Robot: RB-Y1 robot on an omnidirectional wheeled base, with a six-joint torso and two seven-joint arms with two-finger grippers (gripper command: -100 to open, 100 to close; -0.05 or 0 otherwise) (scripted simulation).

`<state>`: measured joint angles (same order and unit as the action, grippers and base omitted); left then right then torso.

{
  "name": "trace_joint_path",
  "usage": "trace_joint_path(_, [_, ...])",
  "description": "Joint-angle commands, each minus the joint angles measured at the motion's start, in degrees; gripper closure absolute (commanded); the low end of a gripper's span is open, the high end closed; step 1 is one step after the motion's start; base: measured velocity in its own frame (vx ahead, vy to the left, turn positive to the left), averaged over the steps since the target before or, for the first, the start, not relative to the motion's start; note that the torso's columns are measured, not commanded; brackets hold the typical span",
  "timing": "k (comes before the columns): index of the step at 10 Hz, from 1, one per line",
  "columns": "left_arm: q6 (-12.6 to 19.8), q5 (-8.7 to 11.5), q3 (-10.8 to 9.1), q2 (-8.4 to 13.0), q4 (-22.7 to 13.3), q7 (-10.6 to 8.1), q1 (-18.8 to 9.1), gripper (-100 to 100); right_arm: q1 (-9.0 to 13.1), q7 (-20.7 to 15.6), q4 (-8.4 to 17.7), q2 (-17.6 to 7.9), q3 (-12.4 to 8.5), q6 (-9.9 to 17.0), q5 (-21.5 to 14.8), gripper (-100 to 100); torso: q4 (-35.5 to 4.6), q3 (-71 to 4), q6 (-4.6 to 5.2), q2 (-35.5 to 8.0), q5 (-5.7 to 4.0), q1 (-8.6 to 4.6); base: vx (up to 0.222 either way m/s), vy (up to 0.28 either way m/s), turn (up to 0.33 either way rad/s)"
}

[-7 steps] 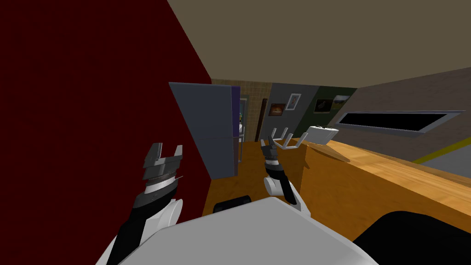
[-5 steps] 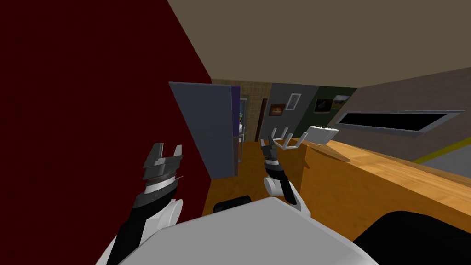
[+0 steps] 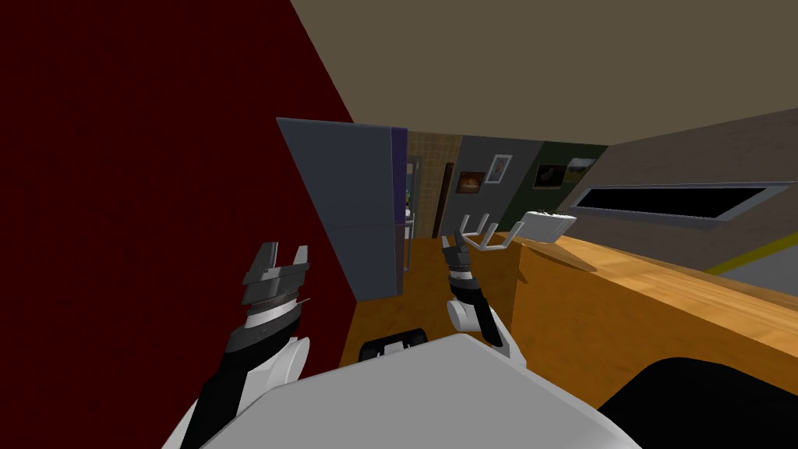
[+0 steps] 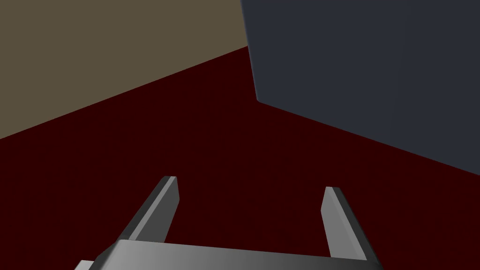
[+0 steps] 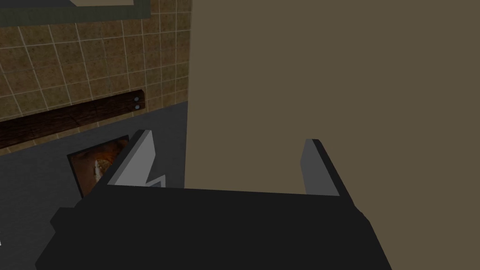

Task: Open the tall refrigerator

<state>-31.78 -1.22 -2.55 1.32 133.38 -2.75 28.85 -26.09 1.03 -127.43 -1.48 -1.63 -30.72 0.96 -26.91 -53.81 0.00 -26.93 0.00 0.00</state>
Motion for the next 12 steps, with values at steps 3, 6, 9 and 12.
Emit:
trace_joint_path(3, [0.54, 0.04, -0.03, 1.67, -0.28, -0.02, -0.52, -100, 0.0, 0.0, 0.0, 0.0, 0.0, 0.0, 0.0, 0, -12.69, -25.38, 0.0, -12.69, 0.0, 0.0, 0.003, -0.005, 0.004])
trace_joint_path(6, [3.75, 0.25, -0.23, 5.22, -1.85, -0.15, -3.63, -100, -0.01, 0.0, 0.03, 0.01, 0.01, 0.01, 0.0, 0, -15.29, -30.71, 0.0, -15.27, -0.03, -0.1, 0.008, -0.06, 0.029])
trace_joint_path(9, [7.73, 0.51, -0.49, 6.76, -3.54, -0.32, -7.47, -100, -0.01, 0.0, 0.03, 0.01, 0.01, 0.0, 0.0, 0, -15.36, -30.77, 0.0, -15.34, 0.0, 0.02, 0.024, -0.1, 0.042])
trace_joint_path(12, [12.43, 0.84, -0.82, 7.66, -5.43, -0.54, -12.27, -100, -0.01, 0.0, 0.03, 0.02, 0.01, 0.0, 0.0, 0, -15.38, -30.73, 0.0, -15.4, -0.01, -0.04, 0.025, -0.124, 0.057])
